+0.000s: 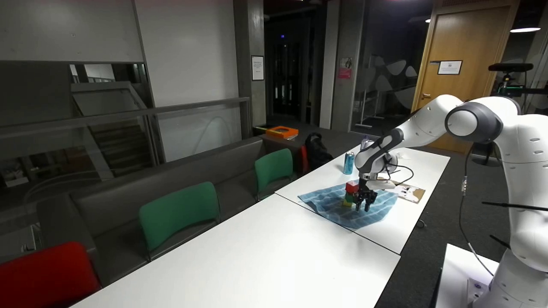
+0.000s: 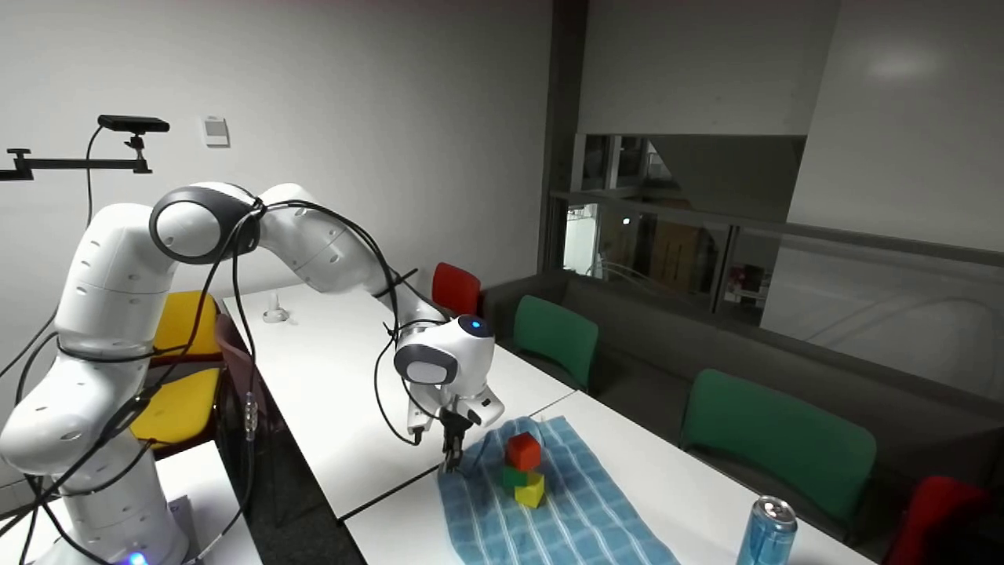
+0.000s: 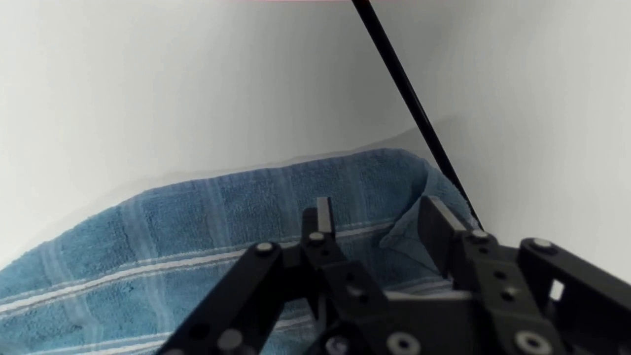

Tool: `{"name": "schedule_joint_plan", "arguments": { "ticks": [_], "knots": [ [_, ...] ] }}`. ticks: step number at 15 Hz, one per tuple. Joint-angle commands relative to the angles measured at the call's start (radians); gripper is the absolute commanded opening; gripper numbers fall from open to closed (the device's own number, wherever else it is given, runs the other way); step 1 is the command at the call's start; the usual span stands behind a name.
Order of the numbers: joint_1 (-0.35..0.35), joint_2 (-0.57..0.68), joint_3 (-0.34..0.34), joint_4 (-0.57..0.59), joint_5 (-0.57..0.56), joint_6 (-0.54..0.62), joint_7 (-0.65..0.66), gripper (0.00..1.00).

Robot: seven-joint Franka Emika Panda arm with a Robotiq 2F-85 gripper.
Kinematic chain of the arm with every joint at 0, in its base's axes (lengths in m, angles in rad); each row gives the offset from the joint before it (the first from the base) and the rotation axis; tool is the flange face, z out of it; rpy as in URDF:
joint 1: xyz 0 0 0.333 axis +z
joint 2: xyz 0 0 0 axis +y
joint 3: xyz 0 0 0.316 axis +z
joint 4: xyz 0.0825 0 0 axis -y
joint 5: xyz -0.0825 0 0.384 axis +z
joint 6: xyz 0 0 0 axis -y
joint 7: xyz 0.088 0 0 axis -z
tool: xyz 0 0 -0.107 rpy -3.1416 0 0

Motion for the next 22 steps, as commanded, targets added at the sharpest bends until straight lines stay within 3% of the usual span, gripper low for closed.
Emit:
{"name": "schedule_joint_plan", "arguments": {
  "ticks": [1, 4, 22],
  "knots": [
    [0.014, 0.019, -0.01, 0.023, -0.014, 0.03, 0.042, 0.21],
    [0.017, 0.036, -0.014, 0.033, -0.018, 0.059, 0.063, 0.01],
    [0.024, 0.146, -0.043, 0.136, -0.08, 0.193, 0.162, 0.0]
  ]
}}
